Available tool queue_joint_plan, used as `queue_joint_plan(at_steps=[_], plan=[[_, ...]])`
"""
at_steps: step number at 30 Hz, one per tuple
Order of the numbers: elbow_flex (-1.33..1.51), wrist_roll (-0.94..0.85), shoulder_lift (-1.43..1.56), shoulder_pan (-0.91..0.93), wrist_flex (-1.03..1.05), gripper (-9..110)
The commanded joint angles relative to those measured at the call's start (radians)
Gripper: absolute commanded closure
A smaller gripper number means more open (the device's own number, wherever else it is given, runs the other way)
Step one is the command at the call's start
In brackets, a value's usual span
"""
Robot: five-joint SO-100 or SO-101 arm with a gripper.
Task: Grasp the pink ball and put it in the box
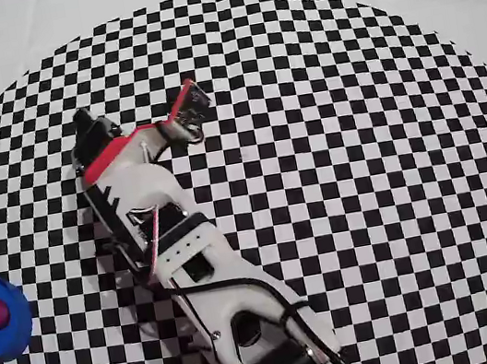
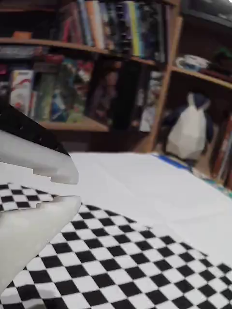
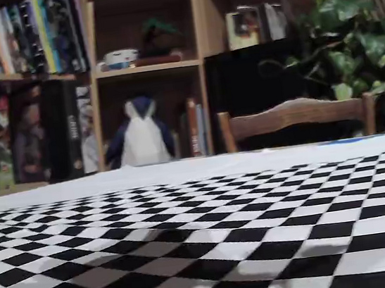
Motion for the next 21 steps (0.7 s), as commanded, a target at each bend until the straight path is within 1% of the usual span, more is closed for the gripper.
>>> queue_joint_plan(at_steps=[1,4,9,14,18,21], plan=[[0.037,0.100,0.141,0.080,0.109,101],[0.075,0.179,0.229,0.144,0.216,101],[0.126,0.275,0.400,0.218,0.466,101],[0.268,0.279,0.611,0.268,0.565,101],[0.356,0.279,0.695,0.319,0.592,101],[0.380,0.287,0.727,0.345,0.650,101]])
